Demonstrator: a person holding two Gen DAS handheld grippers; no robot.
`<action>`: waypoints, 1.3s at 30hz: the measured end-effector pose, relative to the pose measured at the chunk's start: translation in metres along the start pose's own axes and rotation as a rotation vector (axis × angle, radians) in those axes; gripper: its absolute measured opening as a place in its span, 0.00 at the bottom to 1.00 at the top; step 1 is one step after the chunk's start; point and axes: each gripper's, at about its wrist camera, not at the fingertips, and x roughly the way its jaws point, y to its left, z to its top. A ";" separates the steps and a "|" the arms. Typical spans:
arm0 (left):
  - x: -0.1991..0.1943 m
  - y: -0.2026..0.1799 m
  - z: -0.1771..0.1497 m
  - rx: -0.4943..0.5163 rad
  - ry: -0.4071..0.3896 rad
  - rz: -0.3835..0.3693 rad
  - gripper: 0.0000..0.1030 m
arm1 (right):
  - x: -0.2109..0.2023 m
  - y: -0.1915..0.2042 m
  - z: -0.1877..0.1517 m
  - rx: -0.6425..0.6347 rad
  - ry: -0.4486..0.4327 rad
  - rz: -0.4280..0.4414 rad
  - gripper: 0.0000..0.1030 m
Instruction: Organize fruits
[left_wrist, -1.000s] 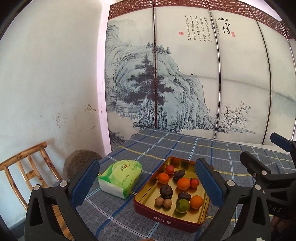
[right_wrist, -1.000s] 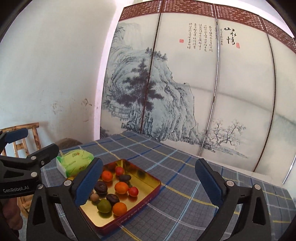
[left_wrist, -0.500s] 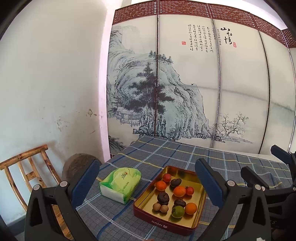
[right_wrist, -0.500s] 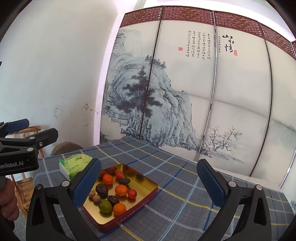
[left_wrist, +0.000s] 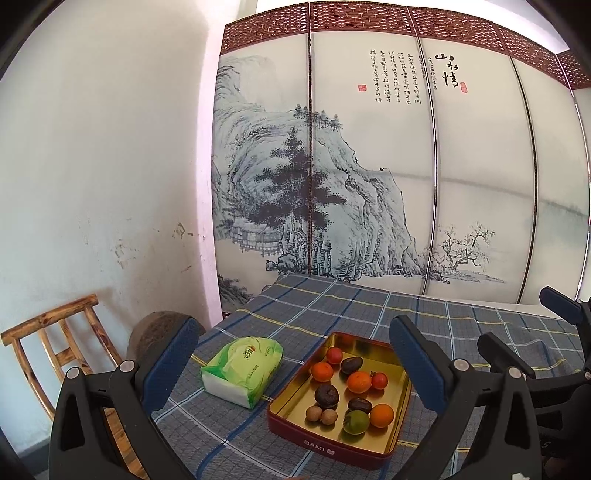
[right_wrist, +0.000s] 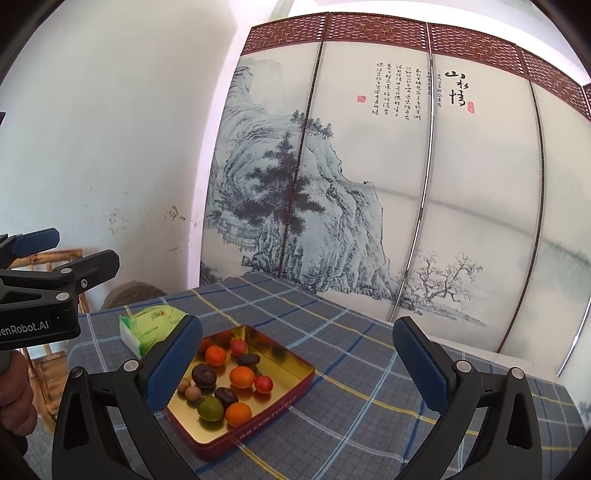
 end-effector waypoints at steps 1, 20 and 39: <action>0.000 0.000 0.000 0.000 0.001 -0.001 1.00 | 0.002 0.000 0.000 0.001 0.000 0.000 0.99; 0.003 0.002 -0.007 0.001 0.015 0.001 1.00 | 0.002 0.005 -0.003 0.002 0.012 0.006 0.99; 0.005 0.002 -0.013 0.014 0.018 0.003 1.00 | 0.002 0.005 -0.002 0.000 0.014 0.005 0.99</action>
